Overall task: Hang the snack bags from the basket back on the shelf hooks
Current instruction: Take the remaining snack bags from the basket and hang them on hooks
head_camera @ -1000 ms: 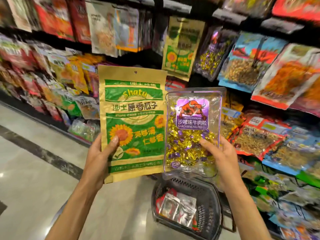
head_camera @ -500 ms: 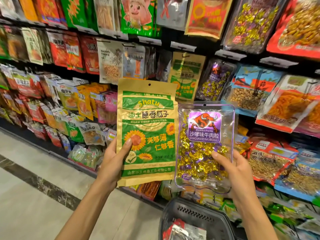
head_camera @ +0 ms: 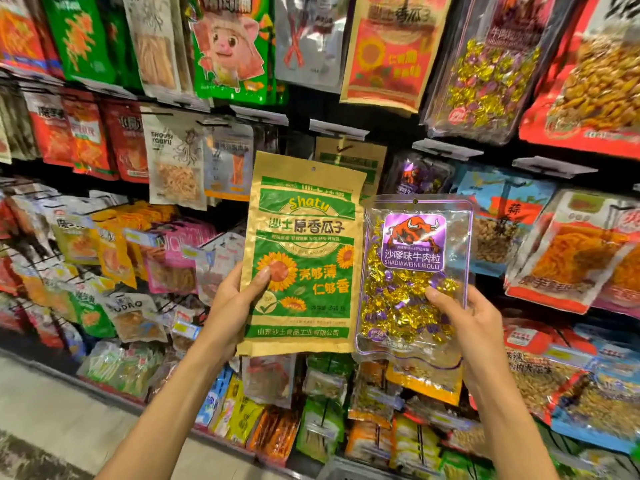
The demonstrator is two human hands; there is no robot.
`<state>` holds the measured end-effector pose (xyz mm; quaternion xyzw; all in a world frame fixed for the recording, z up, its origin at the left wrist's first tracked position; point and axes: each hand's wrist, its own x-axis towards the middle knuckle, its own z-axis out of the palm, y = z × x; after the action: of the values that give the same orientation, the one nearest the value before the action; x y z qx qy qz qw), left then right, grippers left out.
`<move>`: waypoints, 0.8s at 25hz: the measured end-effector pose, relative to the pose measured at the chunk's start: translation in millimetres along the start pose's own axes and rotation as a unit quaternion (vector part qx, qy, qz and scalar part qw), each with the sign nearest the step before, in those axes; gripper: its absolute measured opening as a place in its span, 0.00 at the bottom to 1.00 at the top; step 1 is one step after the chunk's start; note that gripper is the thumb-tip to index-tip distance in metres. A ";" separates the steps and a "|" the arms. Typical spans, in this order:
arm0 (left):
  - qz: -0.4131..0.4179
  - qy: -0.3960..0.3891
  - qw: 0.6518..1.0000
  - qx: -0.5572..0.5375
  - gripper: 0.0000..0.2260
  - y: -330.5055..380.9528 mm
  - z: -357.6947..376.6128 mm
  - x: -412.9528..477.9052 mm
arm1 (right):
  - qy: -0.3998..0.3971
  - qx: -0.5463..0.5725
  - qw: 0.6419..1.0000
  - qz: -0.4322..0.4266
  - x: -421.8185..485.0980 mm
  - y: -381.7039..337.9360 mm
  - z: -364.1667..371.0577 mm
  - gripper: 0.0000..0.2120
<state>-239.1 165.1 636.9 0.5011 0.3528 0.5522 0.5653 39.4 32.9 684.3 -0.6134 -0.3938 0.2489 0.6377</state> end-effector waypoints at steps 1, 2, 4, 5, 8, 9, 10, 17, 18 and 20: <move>-0.003 -0.006 1.000 -0.005 0.13 0.3 2.6 10.1 | 0.005 0.002 1.000 0.001 5.6 0.5 -0.4 0.14; -0.005 -0.016 1.000 -0.008 0.13 0.7 5.5 19.7 | 0.011 0.004 1.000 0.001 10.2 0.6 -0.4 0.14; -0.013 -0.038 0.999 -0.005 0.15 4.7 11.7 36.7 | 0.026 0.008 1.000 0.007 15.9 1.2 0.6 0.14; -0.015 -0.046 0.999 -0.005 0.16 6.3 13.8 45.8 | 0.034 0.015 0.999 0.010 18.5 1.6 1.6 0.13; -0.018 -0.067 0.998 0.001 0.17 10.9 18.1 72.8 | 0.059 0.015 0.998 0.015 21.9 -1.3 8.6 0.14; -0.018 -0.073 0.997 -0.005 0.17 10.6 18.6 81.1 | 0.065 0.008 0.998 0.013 21.4 -1.6 11.6 0.14; -0.020 -0.078 0.997 -0.009 0.18 10.3 18.8 87.8 | 0.069 0.004 0.998 0.012 20.3 -2.8 14.6 0.14; -0.033 -0.114 0.993 -0.013 0.16 10.0 16.0 115.5 | 0.096 0.001 0.995 0.000 18.8 -4.4 35.4 0.13; -0.035 -0.118 0.992 -0.015 0.16 9.3 16.2 118.5 | 0.098 0.000 0.995 0.000 19.2 -4.1 37.2 0.14; -0.040 -0.126 0.991 -0.018 0.16 7.4 16.1 123.9 | 0.101 -0.003 0.995 0.001 20.4 -5.0 39.7 0.13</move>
<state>-208.2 282.6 667.1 0.5420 0.2882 0.4682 0.6356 18.1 71.9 690.7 -0.6380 -0.3274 0.1846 0.6721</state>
